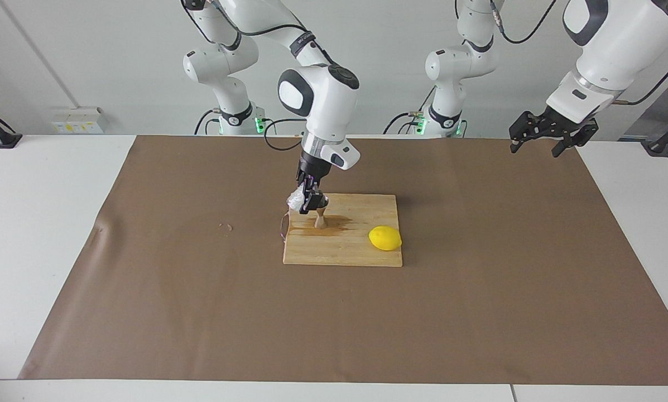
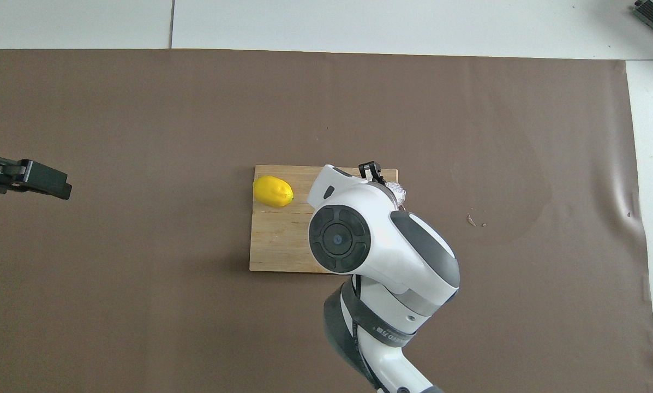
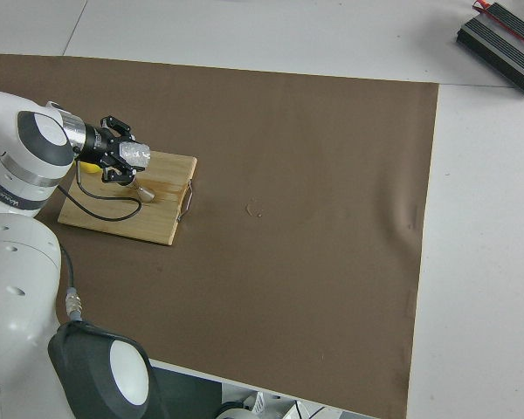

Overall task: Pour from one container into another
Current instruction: 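Tilt the white cup with the right gripper above the jigger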

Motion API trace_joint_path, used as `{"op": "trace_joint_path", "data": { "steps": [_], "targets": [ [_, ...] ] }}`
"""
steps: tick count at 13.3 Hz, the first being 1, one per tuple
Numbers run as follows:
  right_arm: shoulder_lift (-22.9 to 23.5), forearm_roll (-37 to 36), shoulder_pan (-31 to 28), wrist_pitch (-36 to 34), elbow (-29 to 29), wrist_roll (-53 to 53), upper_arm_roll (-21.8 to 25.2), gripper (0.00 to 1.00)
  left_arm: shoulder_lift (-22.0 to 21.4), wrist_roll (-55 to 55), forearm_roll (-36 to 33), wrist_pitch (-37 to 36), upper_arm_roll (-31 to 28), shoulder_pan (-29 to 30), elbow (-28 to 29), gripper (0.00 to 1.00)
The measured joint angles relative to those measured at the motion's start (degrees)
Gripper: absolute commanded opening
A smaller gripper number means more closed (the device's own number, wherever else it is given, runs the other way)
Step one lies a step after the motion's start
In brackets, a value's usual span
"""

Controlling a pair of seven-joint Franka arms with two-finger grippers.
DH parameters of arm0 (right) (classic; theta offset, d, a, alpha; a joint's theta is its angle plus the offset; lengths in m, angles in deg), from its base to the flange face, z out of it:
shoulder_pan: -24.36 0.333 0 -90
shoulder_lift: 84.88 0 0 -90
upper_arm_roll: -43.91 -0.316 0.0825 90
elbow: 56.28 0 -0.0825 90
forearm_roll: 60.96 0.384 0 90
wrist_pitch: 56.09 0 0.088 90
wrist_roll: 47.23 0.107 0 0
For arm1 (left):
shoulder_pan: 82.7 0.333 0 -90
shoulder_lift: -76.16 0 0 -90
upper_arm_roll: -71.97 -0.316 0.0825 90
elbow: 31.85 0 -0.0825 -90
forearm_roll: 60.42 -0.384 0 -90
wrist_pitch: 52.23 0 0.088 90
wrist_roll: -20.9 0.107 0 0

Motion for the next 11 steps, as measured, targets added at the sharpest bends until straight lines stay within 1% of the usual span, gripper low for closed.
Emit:
{"op": "trace_joint_path", "data": {
  "steps": [5,11],
  "targets": [
    [0.05,-4.25,0.98,-0.29,1.43,-0.41,-0.03,0.36,0.09,-0.01,0.0,0.0,0.0,0.02,0.0,1.0],
    [0.06,-6.49,1.54,-0.42,2.94,-3.17,-0.06,0.36,0.1,-0.02,0.0,0.07,0.0,0.05,0.0,1.0]
  ]
}}
